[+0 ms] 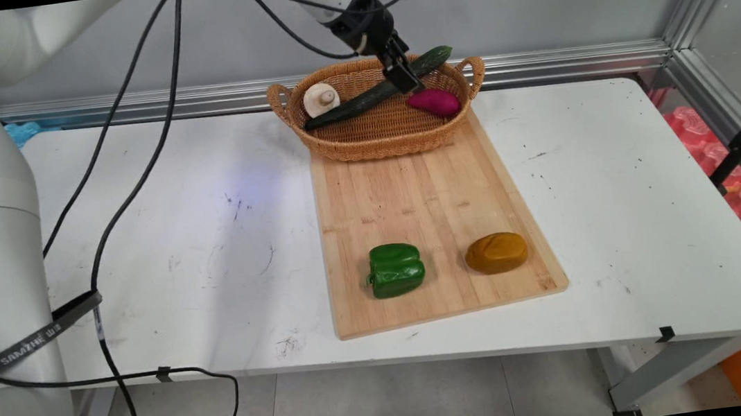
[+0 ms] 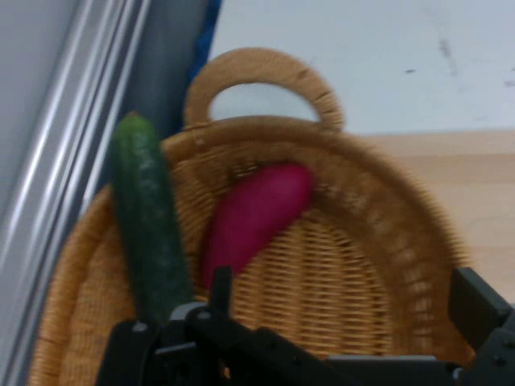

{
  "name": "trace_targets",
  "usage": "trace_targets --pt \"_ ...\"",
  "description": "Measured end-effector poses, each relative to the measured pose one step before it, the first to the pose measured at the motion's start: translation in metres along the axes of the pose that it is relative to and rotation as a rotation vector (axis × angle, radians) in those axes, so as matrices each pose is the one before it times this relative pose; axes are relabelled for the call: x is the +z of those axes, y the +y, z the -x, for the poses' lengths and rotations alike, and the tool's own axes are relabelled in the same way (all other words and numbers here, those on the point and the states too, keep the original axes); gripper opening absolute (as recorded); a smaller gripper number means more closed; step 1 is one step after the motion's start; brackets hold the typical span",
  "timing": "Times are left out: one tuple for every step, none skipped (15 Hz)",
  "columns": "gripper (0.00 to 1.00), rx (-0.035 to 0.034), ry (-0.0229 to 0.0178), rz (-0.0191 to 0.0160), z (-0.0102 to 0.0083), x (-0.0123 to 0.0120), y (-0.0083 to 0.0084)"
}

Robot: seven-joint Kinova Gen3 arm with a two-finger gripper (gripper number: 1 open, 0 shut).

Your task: Pick up the cucumber from the vegetable basket

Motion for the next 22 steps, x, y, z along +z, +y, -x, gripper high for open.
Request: trace_targets --pt "1.00 -0.00064 -0.00541 -0.00836 0.00260 0.00505 -0.00957" --pt "1.00 -0.00101 -0.00551 -0.00721 0.00283 0.00523 -0.00879" --pt "1.00 -0.00133 -0.00526 -0.00512 0.00298 0.00451 -0.00686" --pt "1.00 -0.00268 -0.00680 -0.00524 0.00395 0.00580 -0.00741" --pt "1.00 -0.00233 -0.00684 -0.00370 0.00364 0.00600 -0.00645" --pt "1.00 -0.00293 -0.00591 -0.00246 0.00358 0.00488 -0.00498" --pt "1.00 -0.00241 -0.00372 -0.00166 0.00218 0.00351 -0.00312" --pt "1.00 -0.00296 -0.00525 -0.00244 0.00287 0.00527 -0.00443" --pt "1.00 -0.00414 -0.00597 -0.00302 0.00346 0.00603 -0.00474" --pt "1.00 -0.00426 -0.00516 -0.00266 0.00323 0.00590 -0.00429" --pt "1.00 -0.00322 -0.00352 -0.00122 0.00220 0.00516 -0.00320" --pt "1.00 -0.00299 -0.00299 -0.00110 0.00195 0.00598 -0.00362" --pt "1.00 -0.00213 -0.00236 -0.00118 0.00151 0.00590 -0.00353" --pt "1.00 -0.00141 -0.00142 -0.00090 0.00095 0.00467 -0.00285" --pt "1.00 -0.00064 -0.00117 0.00021 0.00057 0.00326 -0.00171" --pt "1.00 -0.00034 -0.00164 0.00031 0.00081 0.00452 -0.00252" --pt "1.00 -0.00028 -0.00193 0.00195 0.00095 0.00591 -0.00282" --pt "1.00 0.00026 -0.00134 0.00142 0.00067 0.00420 -0.00185" --pt "1.00 0.00058 -0.00162 0.00131 0.00058 0.00395 -0.00169" --pt "1.00 0.00018 -0.00082 0.00082 0.00049 0.00255 -0.00105" --pt "1.00 -0.00028 -0.00137 0.00089 0.00092 0.00347 -0.00147" --pt "1.00 0.00036 -0.00085 0.00075 0.00044 0.00230 -0.00092"
